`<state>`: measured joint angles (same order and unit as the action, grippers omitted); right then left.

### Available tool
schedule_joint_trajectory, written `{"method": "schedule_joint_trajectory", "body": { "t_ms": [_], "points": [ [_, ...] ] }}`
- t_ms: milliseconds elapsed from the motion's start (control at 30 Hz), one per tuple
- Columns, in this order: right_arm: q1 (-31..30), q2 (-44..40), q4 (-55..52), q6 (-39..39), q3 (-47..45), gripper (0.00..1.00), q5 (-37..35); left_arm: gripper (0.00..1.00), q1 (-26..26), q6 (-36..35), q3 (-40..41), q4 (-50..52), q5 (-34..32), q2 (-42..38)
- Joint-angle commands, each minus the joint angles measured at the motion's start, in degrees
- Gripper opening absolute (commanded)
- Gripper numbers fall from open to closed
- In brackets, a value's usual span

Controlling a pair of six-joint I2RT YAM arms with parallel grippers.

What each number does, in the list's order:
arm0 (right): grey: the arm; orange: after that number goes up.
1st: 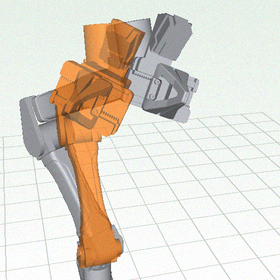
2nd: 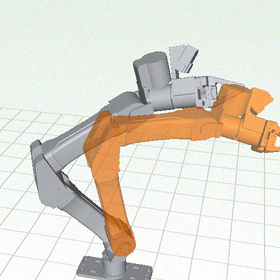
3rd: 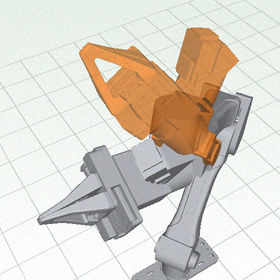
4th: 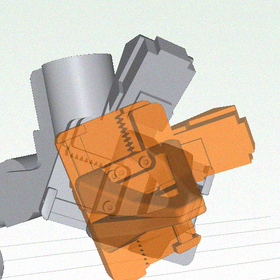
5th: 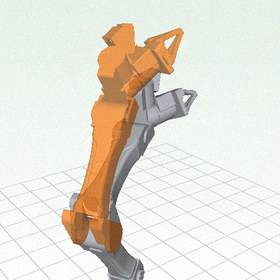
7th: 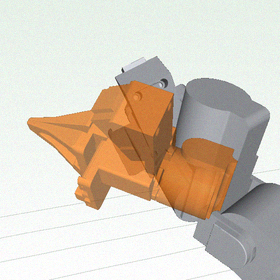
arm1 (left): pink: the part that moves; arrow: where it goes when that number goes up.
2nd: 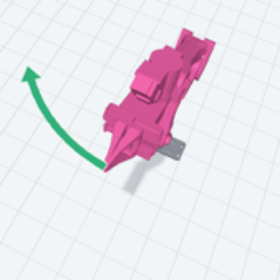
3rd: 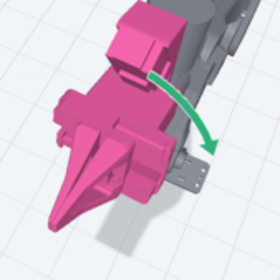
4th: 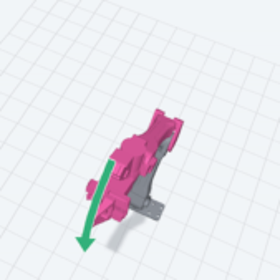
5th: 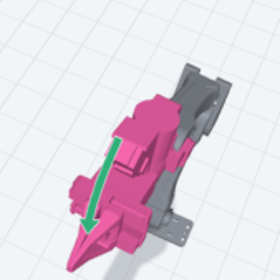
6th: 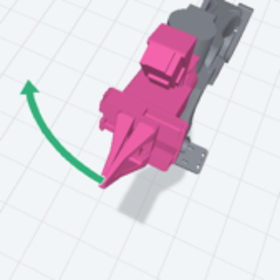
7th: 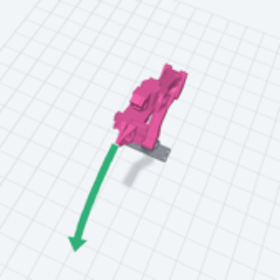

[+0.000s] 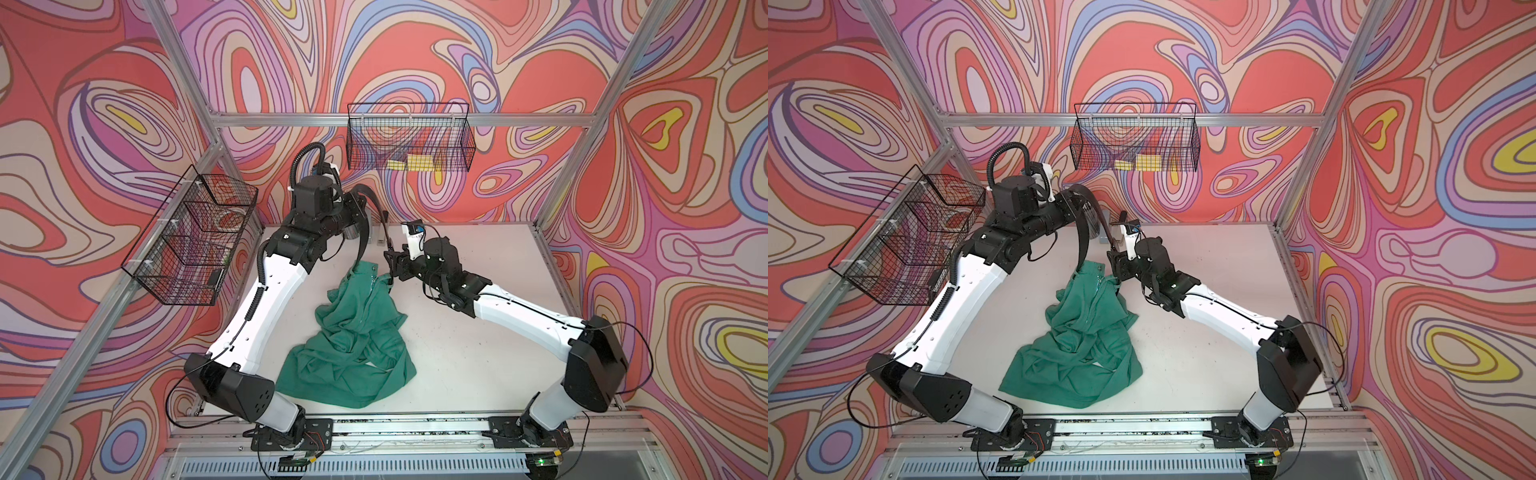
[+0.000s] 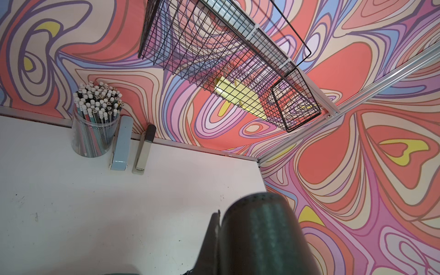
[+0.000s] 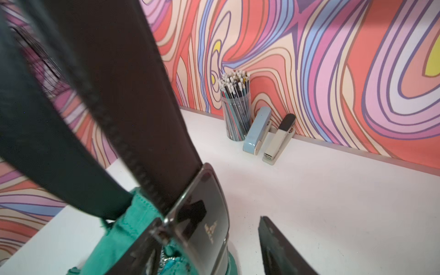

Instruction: Remove the belt from the trousers

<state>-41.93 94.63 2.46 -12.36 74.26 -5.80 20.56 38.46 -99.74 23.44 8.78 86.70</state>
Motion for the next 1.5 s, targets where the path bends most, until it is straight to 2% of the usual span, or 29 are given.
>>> {"method": "schedule_joint_trajectory", "body": {
  "t_ms": [0, 100, 167, 200, 333, 367, 433, 500, 567, 600, 700, 833, 933, 1000, 1300, 1467],
  "points": [
    [0.33, 2.62, -2.39, 0.47, 2.90, 0.61, -3.20, 0.00, -0.43, 1.36, 0.62, -2.26, 0.29, -3.82],
    [0.96, 3.62, -1.66, 0.93, 3.98, 0.46, -4.78, 0.00, -0.92, 1.12, 2.86, -3.16, 0.64, -5.31],
    [1.39, 3.73, -2.14, 1.66, 5.03, 0.25, -7.60, 0.00, -1.38, 1.04, 4.99, -3.83, 0.89, -6.45],
    [1.61, 3.49, -2.26, 2.34, 5.35, 0.18, -8.40, 0.00, -1.56, 0.76, 6.12, -4.25, 1.18, -6.98],
    [3.68, 1.45, -3.70, 7.01, 7.04, 0.00, -9.36, 0.00, -1.82, -4.64, 13.49, -6.01, 2.92, -8.94],
    [4.51, 0.90, -4.47, 8.30, 7.68, 0.00, -8.68, 0.01, -1.82, -6.58, 15.56, -6.20, 3.30, -9.29],
    [6.22, 0.22, -7.08, 10.44, 9.83, 0.00, -6.18, 0.09, -1.81, -9.77, 19.77, -7.00, 3.74, -9.85],
    [7.42, 0.42, -11.59, 12.87, 13.22, 0.00, -4.84, 0.21, -1.80, -12.03, 24.05, -7.93, 3.83, -10.29],
    [7.63, 1.02, -15.97, 16.48, 16.68, 0.00, -4.24, 0.42, -1.80, -14.99, 27.94, -12.33, 4.71, -10.66],
    [7.62, 1.44, -17.92, 17.80, 18.05, 0.00, -4.01, 0.48, -1.82, -15.87, 29.13, -13.81, 5.14, -10.82],
    [7.66, 2.94, -24.46, 20.93, 22.37, 0.00, -2.21, 0.59, -1.75, -19.31, 31.85, -19.12, 6.12, -11.60],
    [7.72, 5.05, -31.96, 21.29, 27.02, 0.00, 2.38, 0.61, -1.06, -27.66, 30.79, -21.41, 5.15, -12.20],
    [7.73, 5.71, -34.38, 20.32, 28.00, 0.00, 5.93, 0.63, 0.39, -36.47, 30.34, -22.97, 3.49, -12.85],
    [7.72, 6.28, -35.47, 19.51, 28.34, 0.00, 6.48, 0.64, 0.80, -39.29, 30.17, -24.14, 4.02, -13.20],
    [7.72, 10.08, -39.85, 18.29, 29.93, 0.00, 9.33, 0.66, 2.74, -44.07, 25.94, -21.95, -0.52, -12.08],
    [7.76, 12.34, -43.64, 18.42, 31.48, 0.00, 5.52, 0.68, 2.86, -45.48, 26.61, -21.41, -2.73, -13.41]
  ]
}}
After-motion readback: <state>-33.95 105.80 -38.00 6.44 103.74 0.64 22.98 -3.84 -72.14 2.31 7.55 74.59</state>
